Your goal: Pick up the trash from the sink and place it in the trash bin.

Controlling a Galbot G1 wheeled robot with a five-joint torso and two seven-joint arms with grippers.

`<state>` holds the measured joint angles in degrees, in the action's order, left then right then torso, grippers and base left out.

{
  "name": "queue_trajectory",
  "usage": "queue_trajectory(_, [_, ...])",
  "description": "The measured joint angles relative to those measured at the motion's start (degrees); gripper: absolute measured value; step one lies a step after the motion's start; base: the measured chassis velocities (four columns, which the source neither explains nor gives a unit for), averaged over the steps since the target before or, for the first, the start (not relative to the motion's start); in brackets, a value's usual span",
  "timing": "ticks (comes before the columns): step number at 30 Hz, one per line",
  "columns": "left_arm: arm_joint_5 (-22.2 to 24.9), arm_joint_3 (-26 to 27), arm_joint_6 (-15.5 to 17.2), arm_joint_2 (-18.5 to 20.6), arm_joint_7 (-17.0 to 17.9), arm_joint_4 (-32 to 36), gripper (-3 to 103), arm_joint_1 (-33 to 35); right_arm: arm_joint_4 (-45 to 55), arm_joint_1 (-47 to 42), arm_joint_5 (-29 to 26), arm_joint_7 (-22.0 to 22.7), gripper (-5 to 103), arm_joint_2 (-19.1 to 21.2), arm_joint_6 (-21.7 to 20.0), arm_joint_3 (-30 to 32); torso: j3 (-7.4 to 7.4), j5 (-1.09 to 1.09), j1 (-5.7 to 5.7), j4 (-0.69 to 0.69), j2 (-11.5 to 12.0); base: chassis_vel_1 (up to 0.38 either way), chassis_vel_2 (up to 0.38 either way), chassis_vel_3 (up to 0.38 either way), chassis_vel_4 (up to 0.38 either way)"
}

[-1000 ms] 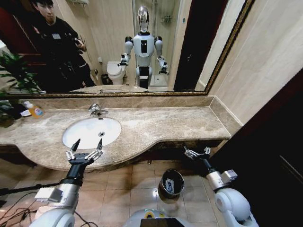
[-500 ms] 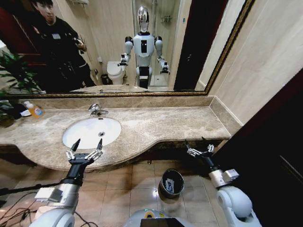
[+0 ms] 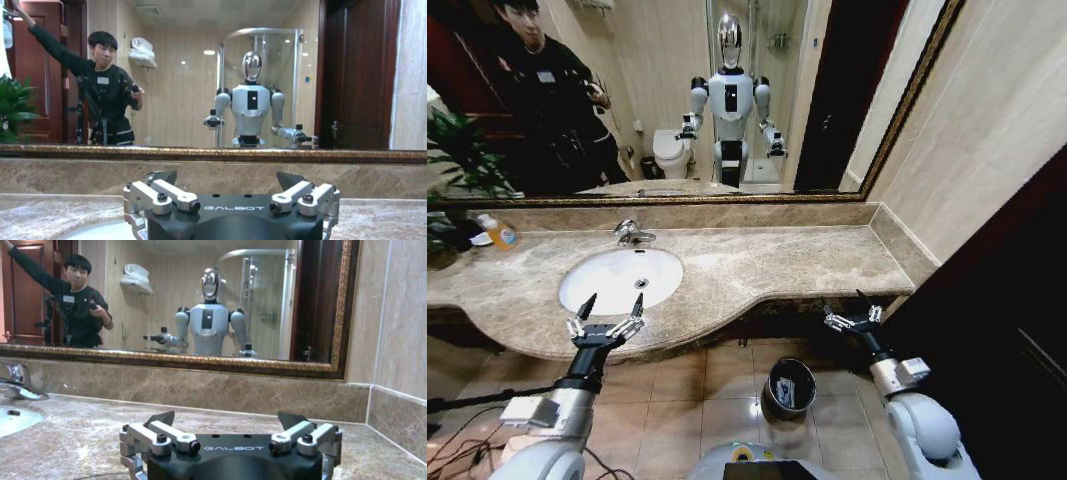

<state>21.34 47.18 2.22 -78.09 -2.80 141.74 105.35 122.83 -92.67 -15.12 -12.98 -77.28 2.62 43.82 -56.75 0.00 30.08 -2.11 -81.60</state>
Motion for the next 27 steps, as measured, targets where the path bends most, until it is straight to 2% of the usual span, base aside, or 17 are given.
queue_trajectory(27, [0.0,0.0,0.0,0.0,0.0,0.0,100,0.0,0.0,0.0,-0.1,0.1,100,0.0,-0.1,0.0,0.0,0.0,0.0,0.0,0.0,0.0,0.0,0.0,0.0])
